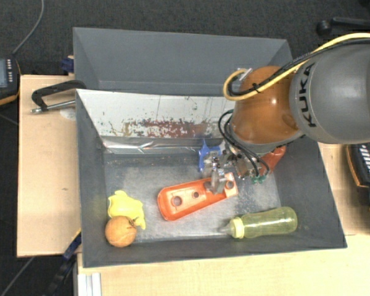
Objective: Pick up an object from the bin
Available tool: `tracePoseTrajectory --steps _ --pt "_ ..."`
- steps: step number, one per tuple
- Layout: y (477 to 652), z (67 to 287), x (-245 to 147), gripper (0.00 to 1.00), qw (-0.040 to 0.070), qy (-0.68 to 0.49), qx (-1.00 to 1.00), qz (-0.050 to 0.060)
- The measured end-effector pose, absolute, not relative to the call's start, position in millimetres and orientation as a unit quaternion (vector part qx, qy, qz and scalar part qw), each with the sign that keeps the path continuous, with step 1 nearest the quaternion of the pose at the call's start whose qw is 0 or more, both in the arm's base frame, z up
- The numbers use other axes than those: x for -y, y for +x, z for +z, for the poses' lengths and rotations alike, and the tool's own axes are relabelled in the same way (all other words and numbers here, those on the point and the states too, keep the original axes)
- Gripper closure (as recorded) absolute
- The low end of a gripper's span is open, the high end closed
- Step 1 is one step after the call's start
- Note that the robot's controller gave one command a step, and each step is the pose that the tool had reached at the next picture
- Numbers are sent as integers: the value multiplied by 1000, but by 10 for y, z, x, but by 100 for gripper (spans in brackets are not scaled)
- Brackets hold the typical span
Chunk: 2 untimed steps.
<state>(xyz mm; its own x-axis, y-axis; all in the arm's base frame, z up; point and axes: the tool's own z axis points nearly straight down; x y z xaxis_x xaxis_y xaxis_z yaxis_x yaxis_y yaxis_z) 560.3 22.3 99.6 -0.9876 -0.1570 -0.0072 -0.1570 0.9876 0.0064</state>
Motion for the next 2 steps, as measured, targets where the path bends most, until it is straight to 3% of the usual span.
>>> tracePoseTrajectory --steps 1,2 --pt "5759 1095 -220 100 7 -86 -996 3" --pt "5653 1427 -173 100 4 -92 -996 4"
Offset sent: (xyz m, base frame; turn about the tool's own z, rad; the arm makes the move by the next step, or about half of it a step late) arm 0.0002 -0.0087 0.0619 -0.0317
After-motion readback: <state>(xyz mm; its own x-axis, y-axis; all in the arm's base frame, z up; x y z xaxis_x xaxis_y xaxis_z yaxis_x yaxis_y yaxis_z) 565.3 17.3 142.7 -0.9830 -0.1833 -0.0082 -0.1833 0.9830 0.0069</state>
